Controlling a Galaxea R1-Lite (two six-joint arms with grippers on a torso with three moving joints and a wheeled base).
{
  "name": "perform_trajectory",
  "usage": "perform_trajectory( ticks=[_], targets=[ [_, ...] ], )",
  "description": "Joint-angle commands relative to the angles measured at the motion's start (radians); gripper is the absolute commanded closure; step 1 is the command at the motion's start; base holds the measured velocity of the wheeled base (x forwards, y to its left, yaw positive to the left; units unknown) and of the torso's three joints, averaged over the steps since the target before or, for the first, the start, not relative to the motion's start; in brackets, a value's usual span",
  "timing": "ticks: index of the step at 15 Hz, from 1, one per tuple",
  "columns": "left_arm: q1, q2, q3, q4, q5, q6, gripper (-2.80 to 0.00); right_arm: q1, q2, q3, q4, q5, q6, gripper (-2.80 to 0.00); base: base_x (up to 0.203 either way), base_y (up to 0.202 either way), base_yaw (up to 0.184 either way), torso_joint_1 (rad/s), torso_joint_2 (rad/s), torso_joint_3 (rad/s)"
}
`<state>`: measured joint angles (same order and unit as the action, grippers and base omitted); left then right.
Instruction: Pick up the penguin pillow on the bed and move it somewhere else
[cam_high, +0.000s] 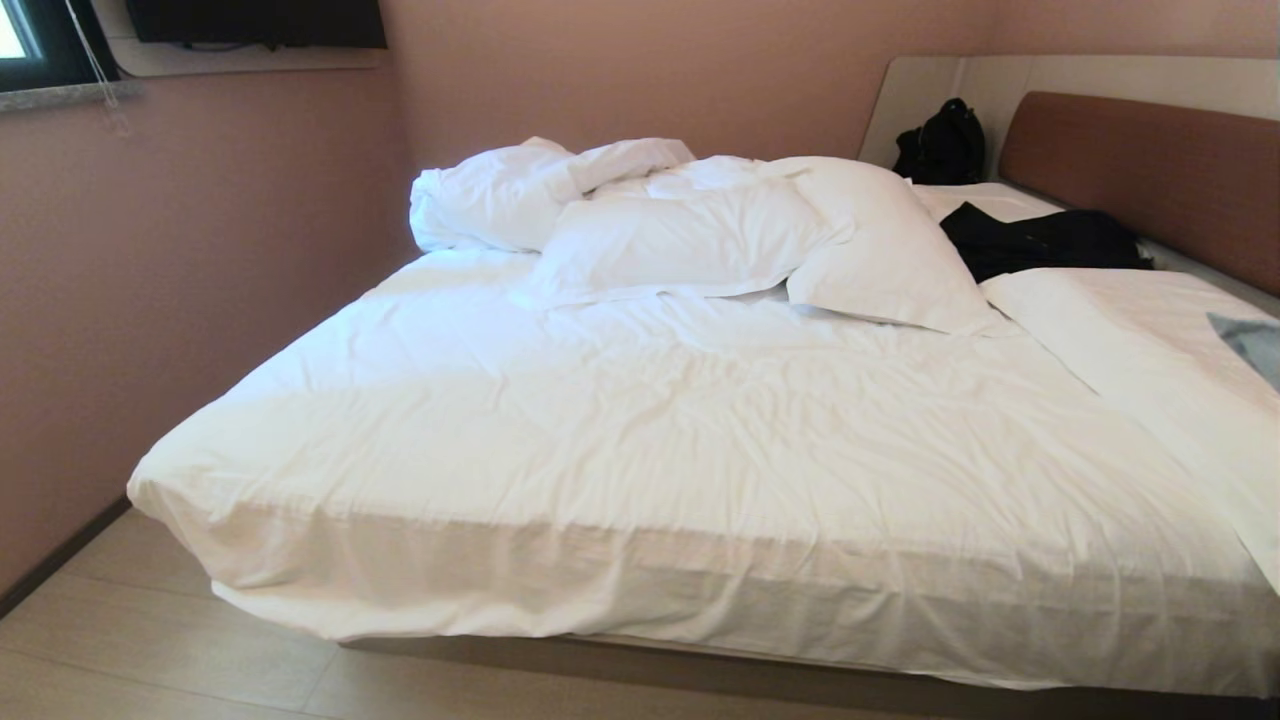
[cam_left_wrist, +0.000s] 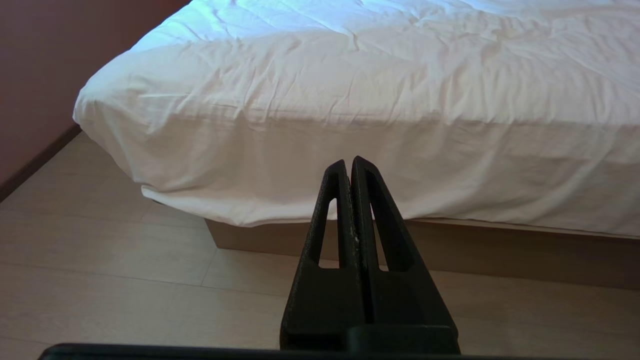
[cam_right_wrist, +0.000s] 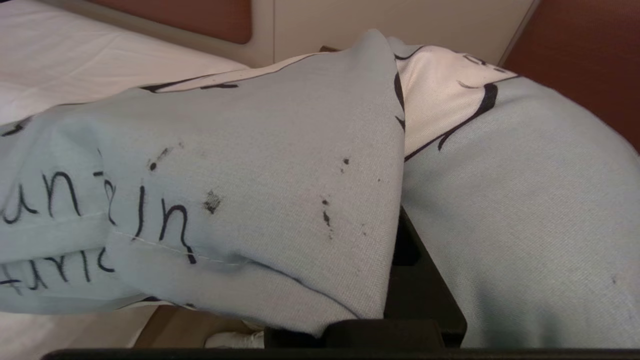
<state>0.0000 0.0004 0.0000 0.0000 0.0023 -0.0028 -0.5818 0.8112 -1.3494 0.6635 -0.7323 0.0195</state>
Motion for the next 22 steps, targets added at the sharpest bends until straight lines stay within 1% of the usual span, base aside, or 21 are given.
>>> perform_trajectory(
  ticks=[1, 3, 5, 7, 10, 11, 13, 15, 17, 19, 20, 22],
  targets=[
    [0.000, 0.000, 0.002, 0.000, -0.001, 0.000, 0.00, -0.004, 0.125, -0.035, -0.056, -0.043, 0.000, 0.00, 0.000, 0.000, 0.000, 0.000, 0.00, 0.000],
    [0.000, 0.000, 0.002, 0.000, 0.000, 0.000, 0.00, -0.016, 0.238, -0.123, -0.082, -0.053, -0.019, 0.00, 0.000, 0.000, 0.000, 0.000, 0.00, 0.000],
    [0.000, 0.000, 0.002, 0.000, -0.001, 0.000, 0.00, -0.035, 0.334, -0.229, -0.090, -0.048, -0.083, 0.00, 0.000, 0.000, 0.000, 0.000, 0.00, 0.000],
    [0.000, 0.000, 0.002, 0.000, -0.001, 0.000, 0.00, -0.079, 0.431, -0.339, -0.088, -0.006, -0.132, 0.00, 0.000, 0.000, 0.000, 0.000, 0.00, 0.000],
    [0.000, 0.000, 0.002, 0.000, -0.001, 0.000, 0.00, -0.267, 0.566, -0.465, -0.083, 0.120, -0.173, 0.00, 0.000, 0.000, 0.000, 0.000, 0.00, 0.000],
    [0.000, 0.000, 0.002, 0.000, -0.001, 0.000, 0.00, -0.337, 0.600, -0.491, -0.083, 0.189, -0.182, 0.00, 0.000, 0.000, 0.000, 0.000, 0.00, 0.000],
    [0.000, 0.000, 0.002, 0.000, -0.001, 0.000, 0.00, -0.475, 0.636, -0.517, -0.075, 0.359, -0.189, 0.00, 0.000, 0.000, 0.000, 0.000, 0.00, 0.000],
    [0.000, 0.000, 0.002, 0.000, -0.001, 0.000, 0.00, -0.630, 0.653, -0.527, -0.062, 0.569, -0.191, 0.00, 0.000, 0.000, 0.000, 0.000, 0.00, 0.000],
    [0.000, 0.000, 0.002, 0.000, -0.001, 0.000, 0.00, -0.790, 0.661, -0.530, -0.043, 0.741, -0.192, 0.00, 0.000, 0.000, 0.000, 0.000, 0.00, 0.000],
    [0.000, 0.000, 0.002, 0.000, 0.001, 0.000, 0.00, -0.945, 0.678, -0.531, -0.036, 0.882, -0.191, 0.00, 0.000, 0.000, 0.000, 0.000, 0.00, 0.000],
    [0.000, 0.000, 0.002, 0.000, -0.001, 0.000, 0.00, -1.014, 0.689, -0.531, -0.036, 0.933, -0.191, 0.00, 0.000, 0.000, 0.000, 0.000, 0.00, 0.000],
    [0.000, 0.000, 0.002, 0.000, -0.001, 0.000, 0.00, -1.149, 0.729, -0.536, -0.052, 1.001, -0.191, 0.00, 0.000, 0.000, 0.000, 0.000, 0.00, 0.000]
  ],
)
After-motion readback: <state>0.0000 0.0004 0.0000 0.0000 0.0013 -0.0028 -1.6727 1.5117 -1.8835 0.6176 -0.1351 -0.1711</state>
